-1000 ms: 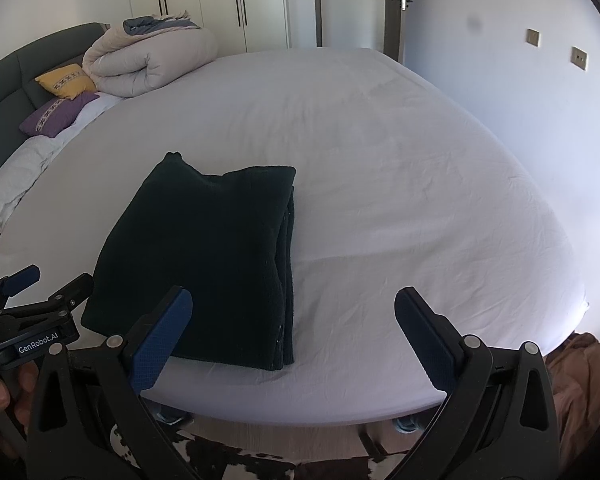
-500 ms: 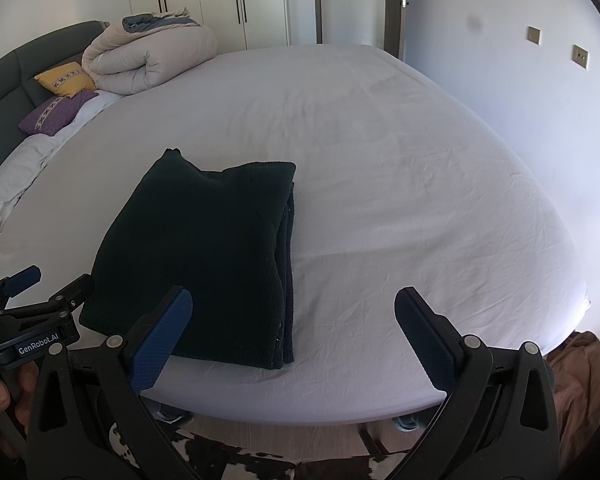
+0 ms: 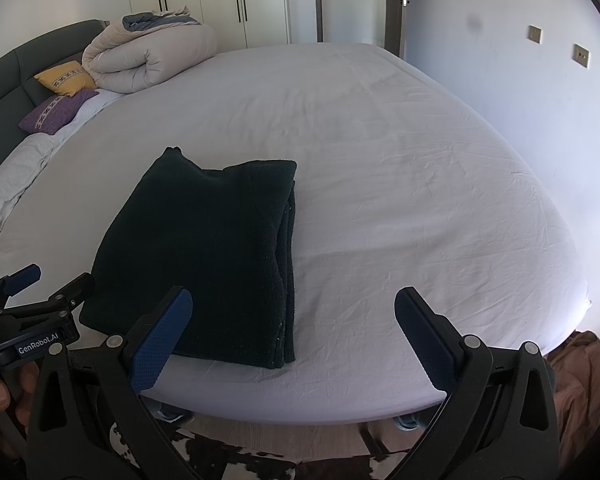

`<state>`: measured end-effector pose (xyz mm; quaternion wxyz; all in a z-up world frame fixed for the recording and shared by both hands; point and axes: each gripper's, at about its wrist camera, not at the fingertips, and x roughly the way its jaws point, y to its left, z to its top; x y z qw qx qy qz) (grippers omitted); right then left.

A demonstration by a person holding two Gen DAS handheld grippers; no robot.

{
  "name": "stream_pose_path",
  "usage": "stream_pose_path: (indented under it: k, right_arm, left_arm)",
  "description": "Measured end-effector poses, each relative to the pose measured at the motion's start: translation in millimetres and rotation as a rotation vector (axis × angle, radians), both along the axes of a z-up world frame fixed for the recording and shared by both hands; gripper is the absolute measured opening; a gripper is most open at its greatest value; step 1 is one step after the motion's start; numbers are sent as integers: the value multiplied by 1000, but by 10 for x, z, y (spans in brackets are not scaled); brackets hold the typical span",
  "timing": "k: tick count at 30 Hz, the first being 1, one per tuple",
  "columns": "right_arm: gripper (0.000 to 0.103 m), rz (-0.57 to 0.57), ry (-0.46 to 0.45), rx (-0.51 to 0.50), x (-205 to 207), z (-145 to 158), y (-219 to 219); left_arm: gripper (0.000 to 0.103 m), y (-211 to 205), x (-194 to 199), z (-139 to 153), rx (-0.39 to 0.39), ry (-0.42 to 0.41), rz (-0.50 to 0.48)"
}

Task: Fold small clothes

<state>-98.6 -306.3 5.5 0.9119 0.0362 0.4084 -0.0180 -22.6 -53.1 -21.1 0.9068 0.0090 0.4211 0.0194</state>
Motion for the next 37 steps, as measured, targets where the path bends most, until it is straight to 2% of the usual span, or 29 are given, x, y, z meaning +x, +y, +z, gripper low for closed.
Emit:
stream_pose_path:
  k: [37]
  right_arm:
    - [103, -4, 14, 7, 10, -44, 30]
  left_arm:
    - [103, 66, 11, -46, 1, 4, 0]
